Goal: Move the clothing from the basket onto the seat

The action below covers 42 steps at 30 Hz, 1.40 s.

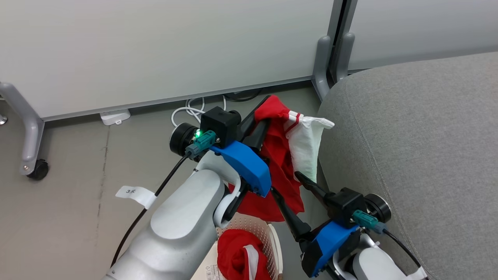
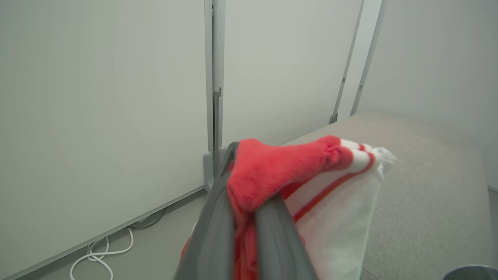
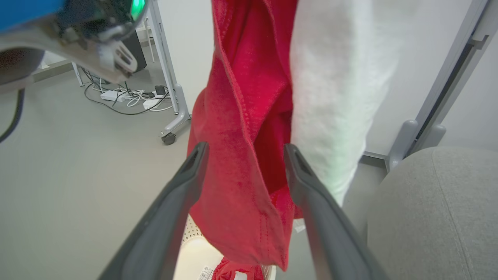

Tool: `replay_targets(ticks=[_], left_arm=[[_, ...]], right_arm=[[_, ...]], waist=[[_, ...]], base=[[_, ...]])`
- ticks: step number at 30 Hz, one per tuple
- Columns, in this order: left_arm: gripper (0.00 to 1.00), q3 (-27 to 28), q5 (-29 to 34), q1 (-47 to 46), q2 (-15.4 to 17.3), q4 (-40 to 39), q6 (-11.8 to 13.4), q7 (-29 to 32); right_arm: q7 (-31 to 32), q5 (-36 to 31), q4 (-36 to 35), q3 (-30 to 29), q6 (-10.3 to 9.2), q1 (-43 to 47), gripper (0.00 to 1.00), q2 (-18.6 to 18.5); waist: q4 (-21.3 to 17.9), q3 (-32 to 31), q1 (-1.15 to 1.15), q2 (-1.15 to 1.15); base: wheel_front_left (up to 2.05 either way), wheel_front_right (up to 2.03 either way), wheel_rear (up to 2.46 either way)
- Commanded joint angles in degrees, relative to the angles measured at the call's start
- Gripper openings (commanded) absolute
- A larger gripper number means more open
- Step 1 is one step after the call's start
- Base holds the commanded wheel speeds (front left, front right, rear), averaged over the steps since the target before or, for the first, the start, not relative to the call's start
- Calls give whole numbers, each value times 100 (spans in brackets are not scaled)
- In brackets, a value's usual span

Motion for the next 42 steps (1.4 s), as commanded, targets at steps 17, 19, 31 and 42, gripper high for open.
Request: replay_targets(ticks=[17,19,31,42], left_arm=[[0,-783,-578,-384,4,-119,193,-152],[0,-830,-622,-407,4,-92,222,-177],[0,-950,-797,-506,5,112,294,-286],[0,-1070,-833,-552,5,285,304,-345]], right_arm=[[-427,1074,1882,929,1,-1346,96,-14],[-535,1173,2007,1020,1,-1433,18,-15],[-834,1435,2443,1302,1,-1670,0,-15],[-935,1478,2576,1441,1,-1705,0,-15]], waist=[[272,-17,0,0],[280,-29,0,0],[212,-59,0,0],[145,-68,0,0]], base=[[0,0,0],[0,0,0],[0,0,0],[0,0,0]])
